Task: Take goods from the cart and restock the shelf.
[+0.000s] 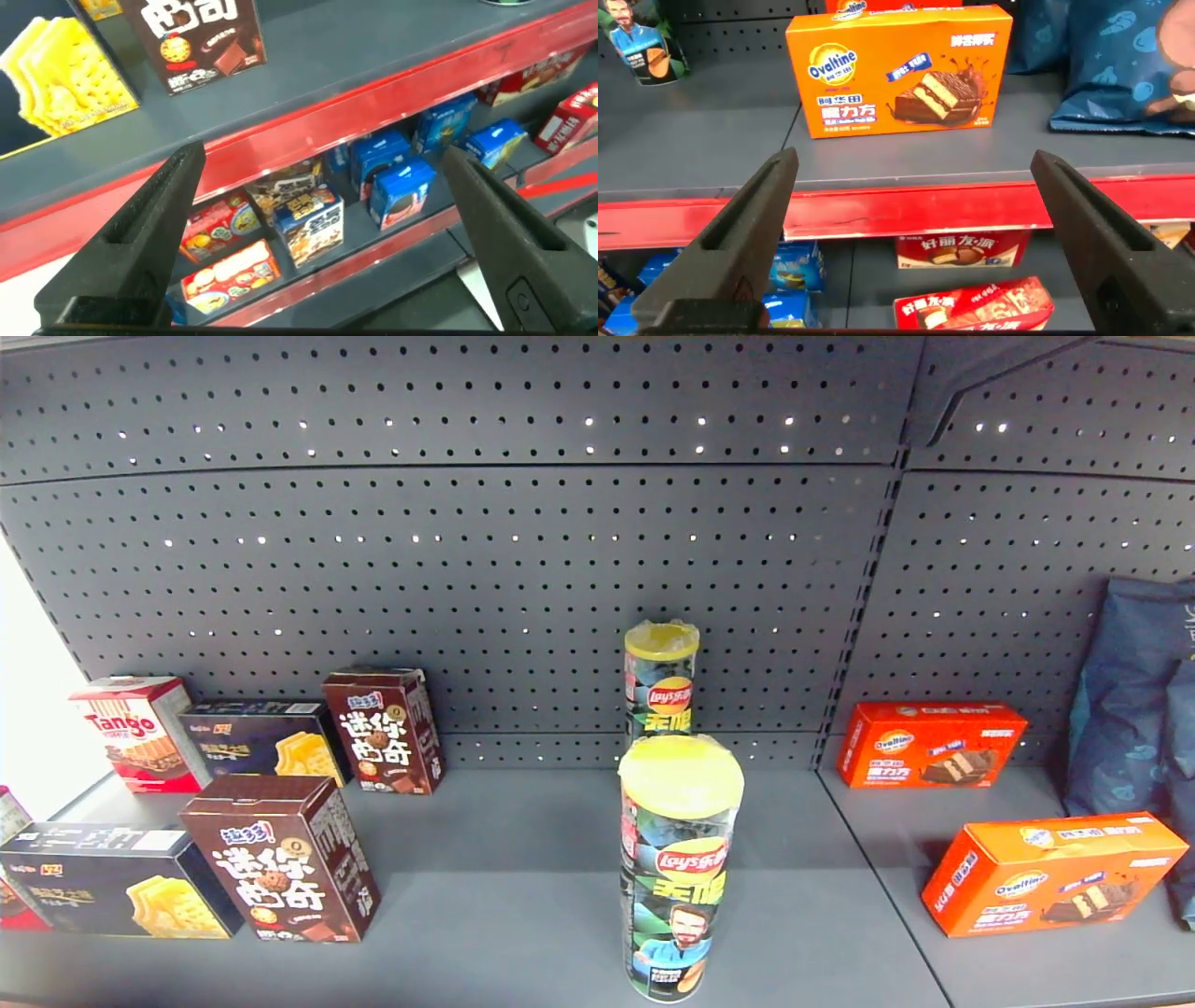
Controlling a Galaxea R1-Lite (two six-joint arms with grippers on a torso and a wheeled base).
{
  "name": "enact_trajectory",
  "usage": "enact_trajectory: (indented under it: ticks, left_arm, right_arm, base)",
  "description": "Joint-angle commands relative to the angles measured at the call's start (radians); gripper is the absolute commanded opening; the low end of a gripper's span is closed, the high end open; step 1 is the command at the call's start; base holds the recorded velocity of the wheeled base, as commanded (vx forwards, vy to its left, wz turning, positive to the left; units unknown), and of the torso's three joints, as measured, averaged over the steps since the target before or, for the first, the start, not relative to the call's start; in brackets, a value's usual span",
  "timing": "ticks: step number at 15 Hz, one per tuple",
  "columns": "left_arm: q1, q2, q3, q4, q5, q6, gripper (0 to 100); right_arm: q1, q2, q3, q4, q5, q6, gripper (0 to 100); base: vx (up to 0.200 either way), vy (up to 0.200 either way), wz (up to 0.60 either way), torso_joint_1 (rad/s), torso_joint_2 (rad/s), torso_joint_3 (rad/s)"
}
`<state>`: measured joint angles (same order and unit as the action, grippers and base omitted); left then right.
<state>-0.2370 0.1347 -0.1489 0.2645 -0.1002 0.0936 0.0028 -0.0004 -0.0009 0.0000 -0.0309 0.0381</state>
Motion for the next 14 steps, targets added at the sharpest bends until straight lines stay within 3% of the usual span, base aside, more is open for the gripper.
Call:
enact_trajectory:
  ticks: [1,2,4,5,7,8,9,11,12,13,14]
  left_arm:
    - [0.196,0.031,-0.001,0.009,0.109,0.001,100]
    - [0.294,0.04,-0.001,0.009,0.102,0.0,100]
    - [0.355,0.02,-0.001,0.009,0.039,0.0,100]
    - [0.354,0.006,-0.001,0.007,0.036,0.0,100]
    - [0.254,-0.081,-0.001,0.009,0.028,0.008,100]
    - [0.254,-0.081,-0.001,0.009,0.028,0.008,100]
    - [0.246,-0.096,-0.003,0.01,0.01,0.029,100]
    - [0.257,-0.098,0.012,-0.016,0.019,0.024,100]
    - [0.255,-0.098,0.054,-0.103,0.024,0.044,100]
    - [0.255,-0.098,0.054,-0.103,0.024,0.044,100]
    - [0.249,-0.11,0.141,-0.304,0.02,0.052,100]
  right_arm:
    - [0.0,0.0,0.001,0.0,0.0,0.0,100]
    - [0.0,0.0,0.001,0.0,0.0,0.0,100]
    - [0.0,0.0,0.001,0.0,0.0,0.0,100]
    - [0.0,0.0,0.001,0.0,0.0,0.0,100]
    - [0.0,0.0,0.001,0.0,0.0,0.0,100]
    - [0.0,0.0,0.001,0.0,0.0,0.0,100]
    - [0.0,0.0,0.001,0.0,0.0,0.0,100]
    - [0.0,0.0,0.001,0.0,0.0,0.0,100]
    - [0.0,0.0,0.001,0.0,0.0,0.0,100]
    - [0.0,0.0,0.001,0.0,0.0,0.0,100]
    - [0.0,0.0,0.001,0.0,0.0,0.0,100]
  base:
    - [0.0,0.0,0.0,0.0,0.0,0.0]
    - [0.0,0.0,0.0,0.0,0.0,0.0]
    - [0.0,0.0,0.0,0.0,0.0,0.0]
    - [0.0,0.0,0.0,0.0,0.0,0.0]
    - [0.0,0.0,0.0,0.0,0.0,0.0]
    - [0.0,0.0,0.0,0.0,0.0,0.0]
    - [0.0,0.0,0.0,0.0,0.0,0.0]
    - [0.0,0.0,0.0,0.0,0.0,0.0]
    - [0.0,0.0,0.0,0.0,0.0,0.0]
    - [0.0,0.0,0.0,0.0,0.0,0.0]
    - [0.0,0.0,0.0,0.0,0.0,0.0]
